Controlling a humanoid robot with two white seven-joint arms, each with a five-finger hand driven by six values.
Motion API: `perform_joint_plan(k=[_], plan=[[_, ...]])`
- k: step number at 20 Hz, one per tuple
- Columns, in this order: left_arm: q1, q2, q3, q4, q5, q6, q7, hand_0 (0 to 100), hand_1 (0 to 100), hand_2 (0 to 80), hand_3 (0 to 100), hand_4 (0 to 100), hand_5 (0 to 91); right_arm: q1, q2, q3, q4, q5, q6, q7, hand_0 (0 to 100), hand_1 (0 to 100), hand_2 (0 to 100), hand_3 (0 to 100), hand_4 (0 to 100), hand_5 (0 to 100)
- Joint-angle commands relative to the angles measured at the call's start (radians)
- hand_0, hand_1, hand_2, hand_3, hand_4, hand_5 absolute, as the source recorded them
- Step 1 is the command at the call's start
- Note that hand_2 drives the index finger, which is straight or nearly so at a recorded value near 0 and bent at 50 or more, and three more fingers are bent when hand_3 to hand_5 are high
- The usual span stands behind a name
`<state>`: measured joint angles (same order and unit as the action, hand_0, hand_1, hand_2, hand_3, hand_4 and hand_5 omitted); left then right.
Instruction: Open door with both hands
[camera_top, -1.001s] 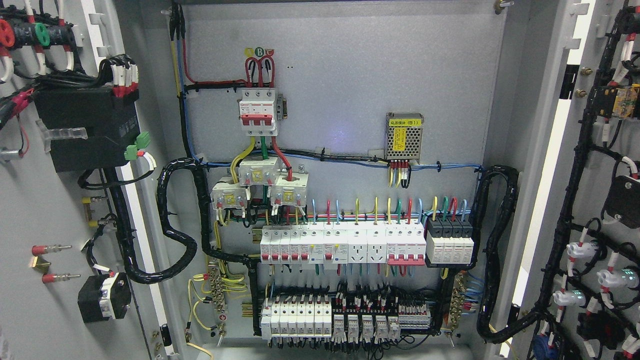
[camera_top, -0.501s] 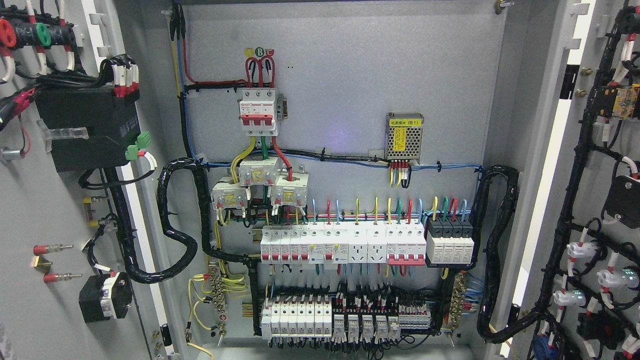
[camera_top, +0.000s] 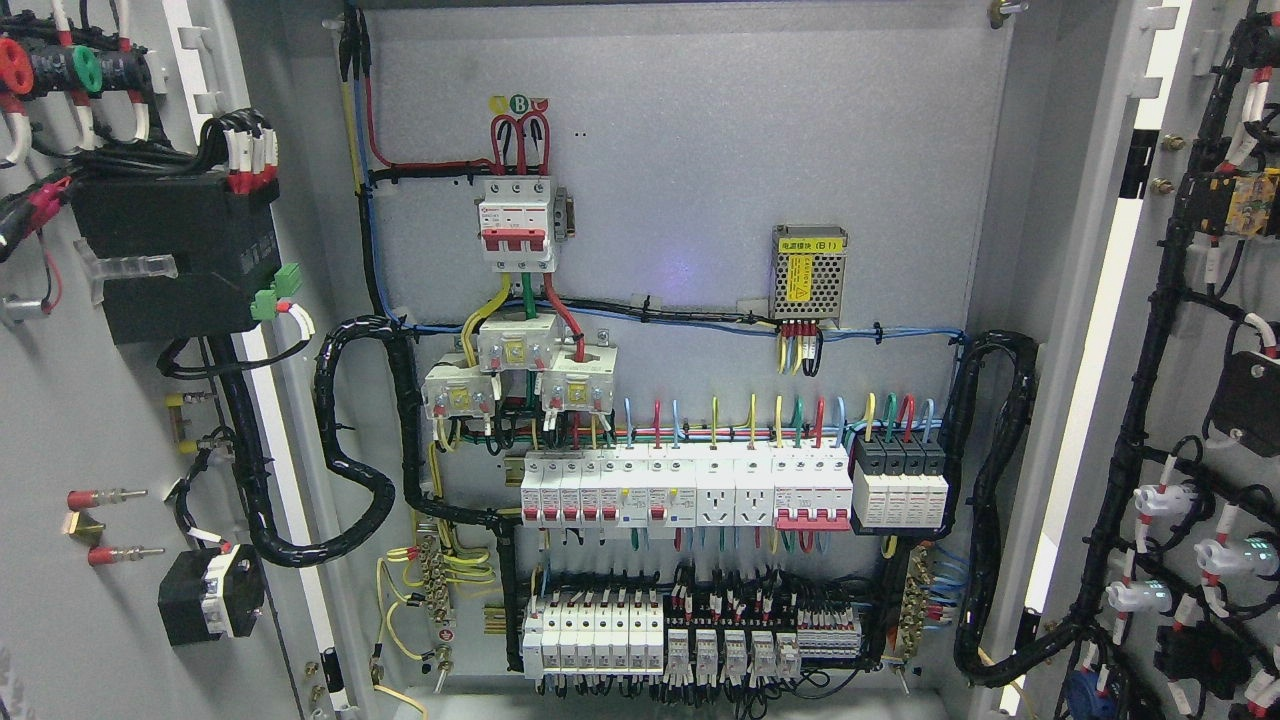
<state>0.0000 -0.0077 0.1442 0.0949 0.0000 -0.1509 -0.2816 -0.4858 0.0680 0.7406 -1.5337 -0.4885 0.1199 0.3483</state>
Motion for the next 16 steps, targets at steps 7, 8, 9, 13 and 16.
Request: perform_joint_plan(k=[7, 8, 9, 13, 16], plan=[[0.031, -0.026, 0.0, 0.0, 0.003, 0.001, -0.001, 0, 0, 0.0, 0, 4, 0.0, 0.16, -0.1, -0.182, 0.009, 0.077, -0.026, -0.002, 0, 0, 0, 0, 0, 0], [0.031, -0.026, 0.0, 0.0, 0.003, 0.001, -0.001, 0, 0, 0.0, 0, 4, 0.0, 0.174, -0.103, -0.19, 0.009, 0.077, -0.031, 0.0, 0, 0, 0, 0, 0, 0], [0.031, -0.026, 0.0, 0.0, 0.003, 0.001, -0.001, 0, 0, 0.0, 0, 4, 0.0, 0.188, -0.112, -0.197, 0.006, 0.077, -0.037, 0.0, 0, 0, 0, 0, 0, 0], [0.031, -0.026, -0.002, -0.001, 0.003, 0.001, -0.001, 0, 0, 0.0, 0, 4, 0.0, 0.234, -0.125, -0.208, -0.028, 0.077, -0.059, -0.002, 0, 0, 0, 0, 0, 0], [0.031, -0.026, -0.002, 0.0, 0.003, 0.001, -0.001, 0, 0, 0.0, 0, 4, 0.0, 0.257, -0.131, -0.233, -0.054, 0.083, -0.078, -0.002, 0, 0, 0, 0, 0, 0]])
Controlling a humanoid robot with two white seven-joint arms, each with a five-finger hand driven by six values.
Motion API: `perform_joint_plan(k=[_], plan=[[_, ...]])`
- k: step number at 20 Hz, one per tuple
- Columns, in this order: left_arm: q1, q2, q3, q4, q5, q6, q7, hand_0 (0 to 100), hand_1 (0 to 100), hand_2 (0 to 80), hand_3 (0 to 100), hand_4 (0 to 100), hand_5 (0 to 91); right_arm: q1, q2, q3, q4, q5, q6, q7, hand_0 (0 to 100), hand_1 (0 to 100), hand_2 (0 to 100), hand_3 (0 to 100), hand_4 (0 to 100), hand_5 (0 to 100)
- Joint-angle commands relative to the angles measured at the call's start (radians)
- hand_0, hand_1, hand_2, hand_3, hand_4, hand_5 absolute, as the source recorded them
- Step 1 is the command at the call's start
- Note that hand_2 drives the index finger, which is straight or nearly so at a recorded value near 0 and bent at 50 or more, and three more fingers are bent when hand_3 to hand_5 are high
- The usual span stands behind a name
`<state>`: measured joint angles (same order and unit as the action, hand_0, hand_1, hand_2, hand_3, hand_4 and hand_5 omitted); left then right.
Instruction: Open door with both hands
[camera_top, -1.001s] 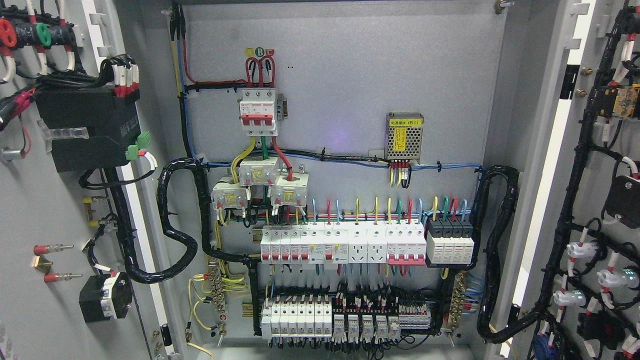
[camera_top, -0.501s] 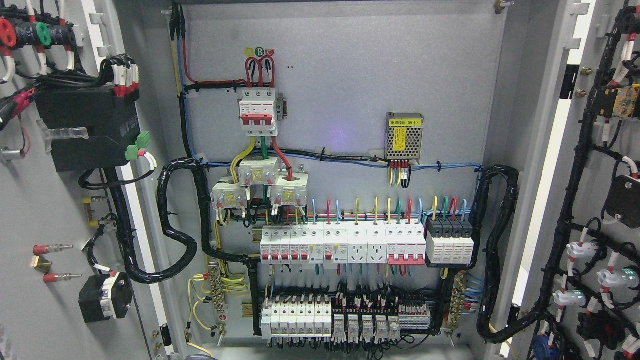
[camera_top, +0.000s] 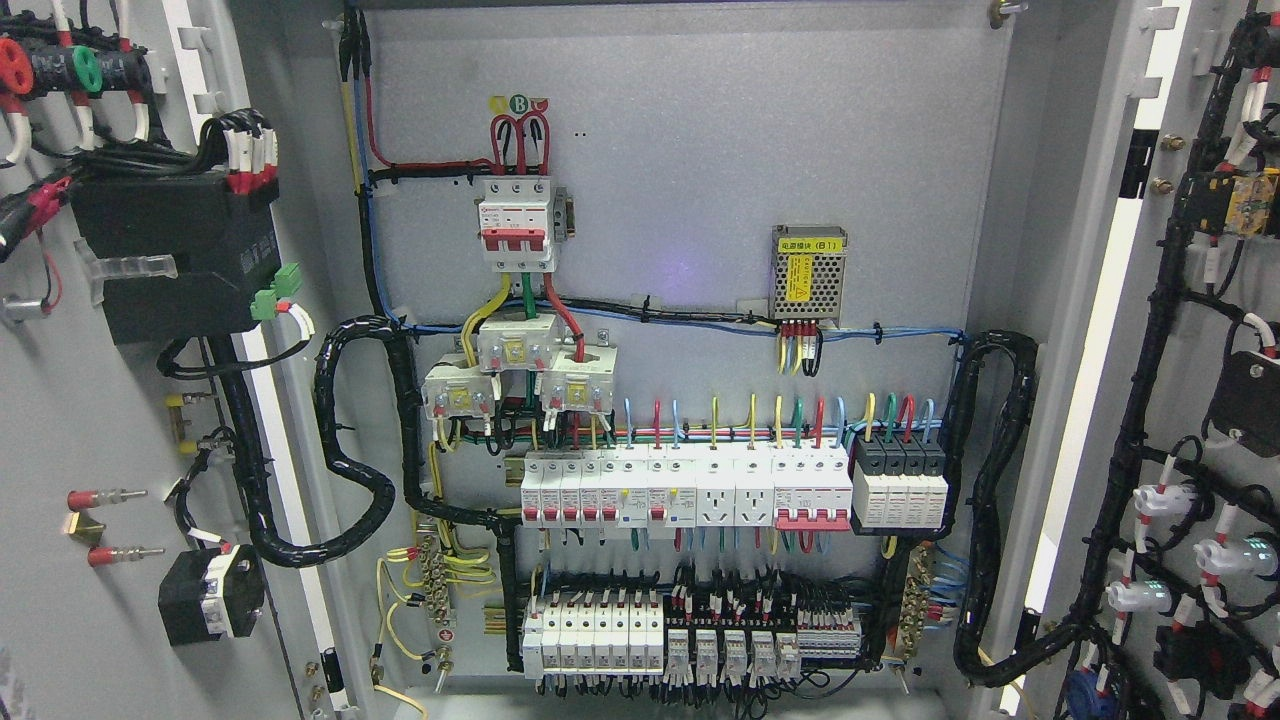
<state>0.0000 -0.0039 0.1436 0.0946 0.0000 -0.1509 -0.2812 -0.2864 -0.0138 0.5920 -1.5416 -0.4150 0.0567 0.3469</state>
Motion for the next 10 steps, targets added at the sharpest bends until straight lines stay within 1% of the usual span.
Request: perform_joint_plan(k=[1, 3, 5, 7, 10], plan=[[0.031, -0.03, -0.001, 0.0, 0.003, 0.001, -0.001, 0, 0, 0.0, 0, 4, 0.0, 0.067, -0.048, -0.098, -0.052, 0.022, -0.026, 0.0, 0, 0, 0, 0, 0, 0], [0.028, -0.031, -0.001, 0.0, 0.003, 0.001, -0.001, 0, 0, 0.0, 0, 4, 0.0, 0.084, -0.048, -0.11, -0.055, 0.039, -0.063, -0.009, 0, 0, 0, 0, 0, 0], [0.025, -0.03, 0.001, 0.0, 0.003, 0.001, -0.003, 0, 0, 0.0, 0, 4, 0.0, 0.101, -0.054, -0.141, -0.058, 0.042, -0.104, -0.013, 0, 0, 0, 0, 0, 0], [0.011, -0.031, 0.002, 0.0, 0.003, 0.001, -0.003, 0, 0, 0.0, 0, 4, 0.0, 0.122, -0.054, -0.168, -0.069, 0.042, -0.107, -0.013, 0, 0, 0, 0, 0, 0], [0.006, -0.031, -0.01, 0.0, -0.001, 0.001, -0.001, 0, 0, 0.0, 0, 4, 0.0, 0.15, -0.055, -0.192, -0.098, 0.042, -0.113, -0.013, 0, 0, 0, 0, 0, 0]])
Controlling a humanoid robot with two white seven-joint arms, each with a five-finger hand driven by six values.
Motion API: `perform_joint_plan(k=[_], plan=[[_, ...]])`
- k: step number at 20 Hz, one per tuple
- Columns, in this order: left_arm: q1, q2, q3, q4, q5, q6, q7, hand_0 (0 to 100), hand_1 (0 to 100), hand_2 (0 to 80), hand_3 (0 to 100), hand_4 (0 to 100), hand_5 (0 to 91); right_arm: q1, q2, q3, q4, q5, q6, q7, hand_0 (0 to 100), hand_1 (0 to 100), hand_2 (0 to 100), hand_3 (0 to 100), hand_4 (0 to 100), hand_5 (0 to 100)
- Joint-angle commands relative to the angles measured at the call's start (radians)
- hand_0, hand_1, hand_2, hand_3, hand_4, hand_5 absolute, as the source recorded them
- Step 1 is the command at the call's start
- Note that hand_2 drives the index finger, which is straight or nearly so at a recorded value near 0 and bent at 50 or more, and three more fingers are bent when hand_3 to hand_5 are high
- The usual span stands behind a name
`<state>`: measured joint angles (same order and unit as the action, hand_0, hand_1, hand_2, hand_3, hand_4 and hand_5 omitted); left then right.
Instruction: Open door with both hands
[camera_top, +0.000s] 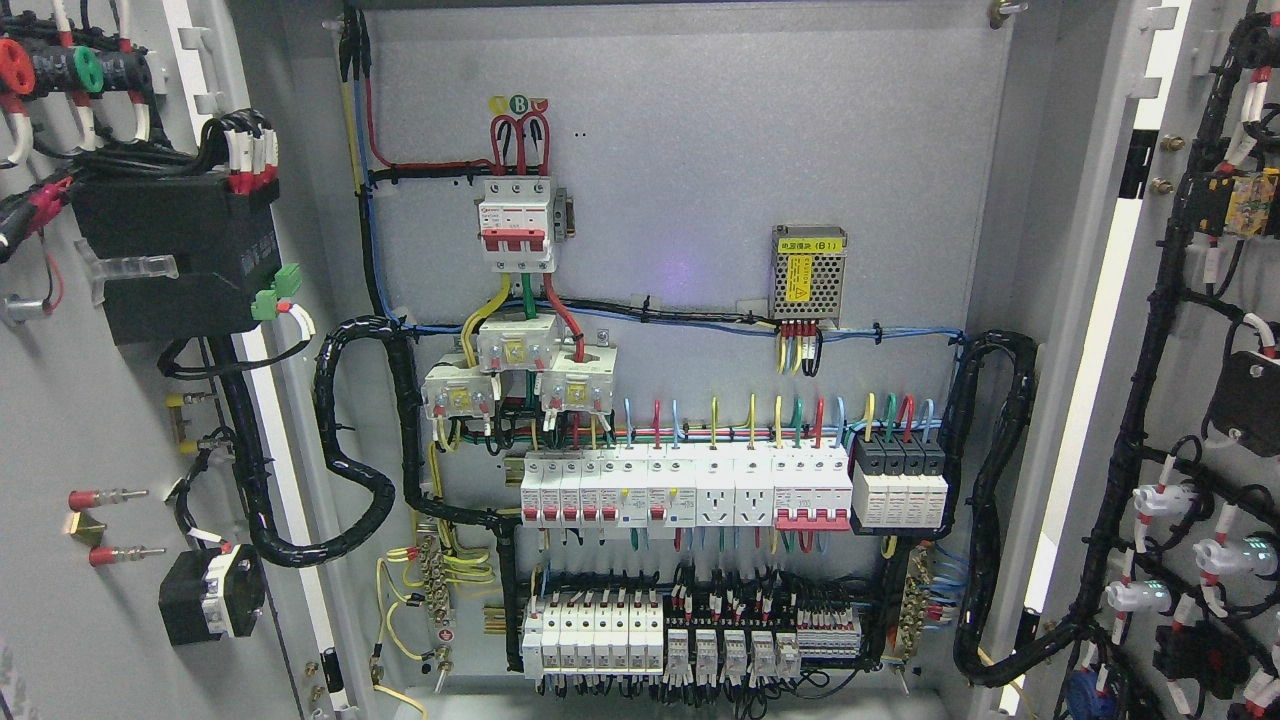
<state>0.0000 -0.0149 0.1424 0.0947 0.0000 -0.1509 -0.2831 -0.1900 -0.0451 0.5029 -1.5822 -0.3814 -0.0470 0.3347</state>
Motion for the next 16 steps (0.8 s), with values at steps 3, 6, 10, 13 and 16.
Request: perform_joint_plan(k=[3, 6, 10, 13, 16], plan=[[0.006, -0.022, -0.009, -0.064, -0.008, 0.001, 0.001, 0, 0, 0.0, 0, 4, 0.0, 0.082, -0.029, -0.113, -0.073, 0.009, -0.049, 0.0, 0, 0, 0, 0, 0, 0], [0.006, -0.025, -0.011, -0.118, -0.009, 0.002, 0.001, 0, 0, 0.0, 0, 4, 0.0, 0.13, -0.045, -0.121, -0.093, 0.01, -0.106, 0.0, 0, 0, 0, 0, 0, 0], [0.055, -0.023, -0.16, -0.232, -0.008, 0.002, 0.045, 0, 0, 0.0, 0, 4, 0.0, 0.173, -0.055, -0.148, -0.098, 0.01, -0.189, 0.0, 0, 0, 0, 0, 0, 0], [0.122, -0.02, -0.181, -0.338, -0.009, 0.004, 0.07, 0, 0, 0.0, 0, 4, 0.0, 0.216, -0.07, -0.164, -0.104, 0.01, -0.247, 0.0, 0, 0, 0, 0, 0, 0], [0.162, -0.014, -0.191, -0.389, -0.012, 0.004, 0.07, 0, 0, 0.0, 0, 4, 0.0, 0.265, -0.114, -0.165, -0.13, 0.01, -0.29, 0.0, 0, 0, 0, 0, 0, 0]])
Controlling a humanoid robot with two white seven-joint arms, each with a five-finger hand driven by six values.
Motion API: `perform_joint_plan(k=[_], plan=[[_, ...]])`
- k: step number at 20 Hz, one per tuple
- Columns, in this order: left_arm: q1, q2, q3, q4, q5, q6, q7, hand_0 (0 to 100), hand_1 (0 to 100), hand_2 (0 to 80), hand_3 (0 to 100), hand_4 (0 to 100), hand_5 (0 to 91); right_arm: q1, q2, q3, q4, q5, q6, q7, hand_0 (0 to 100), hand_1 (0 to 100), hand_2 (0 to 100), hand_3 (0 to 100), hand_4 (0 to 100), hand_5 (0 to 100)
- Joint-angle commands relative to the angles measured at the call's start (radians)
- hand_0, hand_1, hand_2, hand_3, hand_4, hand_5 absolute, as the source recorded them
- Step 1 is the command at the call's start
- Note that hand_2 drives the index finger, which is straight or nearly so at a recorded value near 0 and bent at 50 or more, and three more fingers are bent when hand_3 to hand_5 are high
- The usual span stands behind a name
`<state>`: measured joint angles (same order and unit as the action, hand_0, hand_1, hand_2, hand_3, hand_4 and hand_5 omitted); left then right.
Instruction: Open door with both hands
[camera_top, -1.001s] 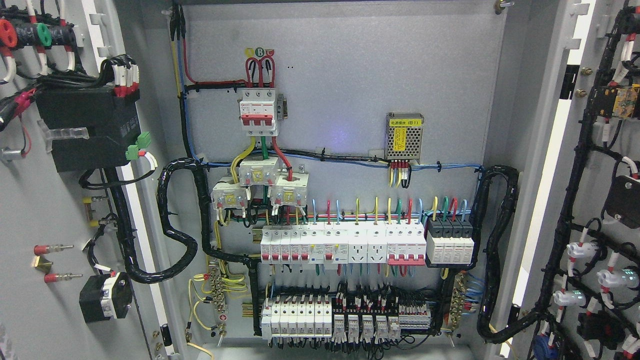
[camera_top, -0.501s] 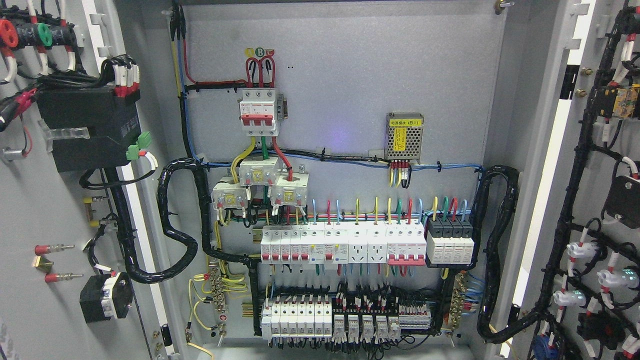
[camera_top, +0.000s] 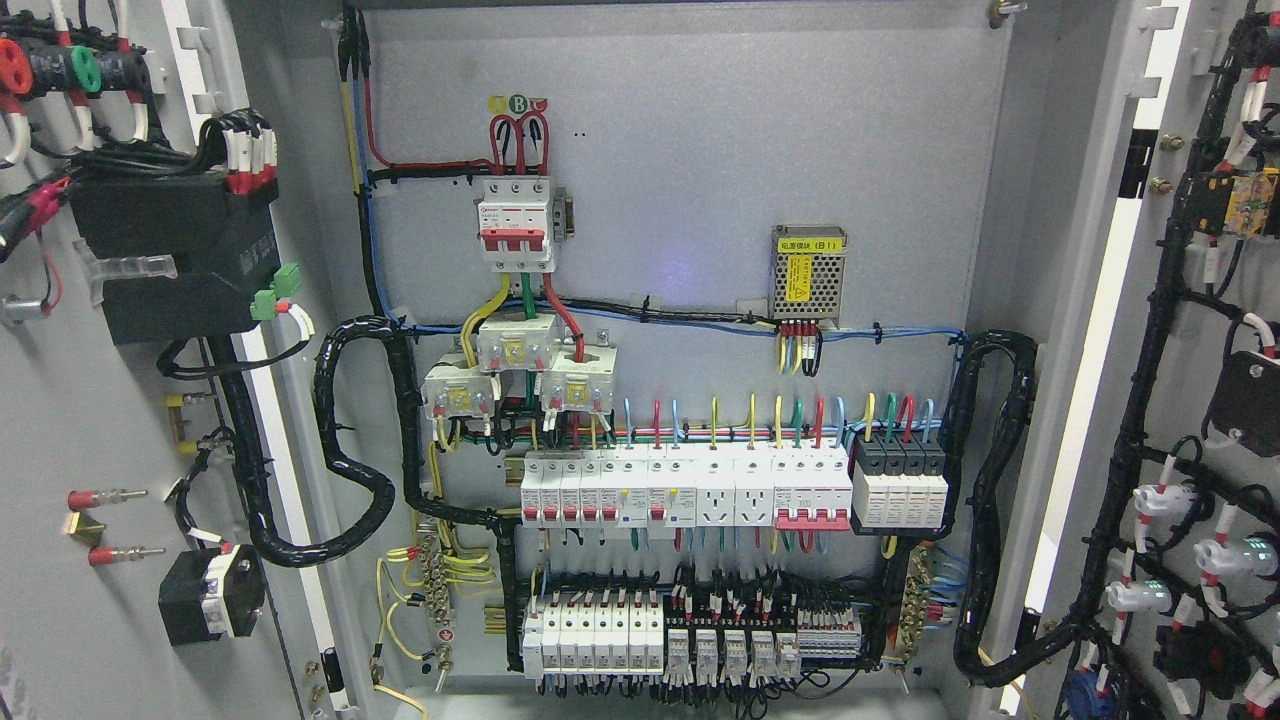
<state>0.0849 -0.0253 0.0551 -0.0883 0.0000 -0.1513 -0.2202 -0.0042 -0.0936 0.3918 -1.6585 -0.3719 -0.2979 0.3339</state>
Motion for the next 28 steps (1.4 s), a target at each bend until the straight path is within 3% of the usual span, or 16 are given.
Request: perform_joint_plan(k=[1, 5, 13, 17, 23, 25, 28], plan=[[0.085, -0.001, -0.119, -0.211, -0.021, 0.004, 0.007, 0, 0, 0.0, 0, 4, 0.0, 0.087, -0.077, -0.059, -0.055, -0.001, -0.053, 0.0, 0, 0, 0, 0, 0, 0], [0.142, 0.024, -0.173, -0.313, -0.029, 0.001, -0.002, 0, 0, 0.0, 0, 4, 0.0, 0.125, -0.078, -0.088, -0.059, -0.001, -0.066, 0.0, 0, 0, 0, 0, 0, 0], [0.321, 0.108, -0.284, -0.802, -0.028, 0.001, -0.004, 0, 0, 0.0, 0, 4, 0.0, 0.2, -0.072, -0.134, -0.112, -0.001, -0.072, 0.0, 0, 0, 0, 0, 0, 0], [0.398, 0.166, -0.303, -1.039, -0.028, 0.001, -0.004, 0, 0, 0.0, 0, 4, 0.0, 0.224, -0.072, -0.145, -0.132, -0.001, -0.171, 0.0, 0, 0, 0, 0, 0, 0], [0.403, 0.307, -0.409, -1.329, -0.015, -0.007, 0.01, 0, 0, 0.0, 0, 4, 0.0, 0.251, -0.08, -0.145, -0.132, -0.001, -0.274, 0.0, 0, 0, 0, 0, 0, 0], [0.4, 0.332, -0.413, -1.379, -0.015, -0.063, 0.025, 0, 0, 0.0, 0, 4, 0.0, 0.262, -0.08, -0.145, -0.132, -0.001, -0.311, 0.0, 0, 0, 0, 0, 0, 0], [0.407, 0.355, -0.414, -1.435, -0.015, -0.169, 0.039, 0, 0, 0.0, 0, 4, 0.0, 0.268, -0.081, -0.168, -0.132, -0.001, -0.314, -0.001, 0, 0, 0, 0, 0, 0]])
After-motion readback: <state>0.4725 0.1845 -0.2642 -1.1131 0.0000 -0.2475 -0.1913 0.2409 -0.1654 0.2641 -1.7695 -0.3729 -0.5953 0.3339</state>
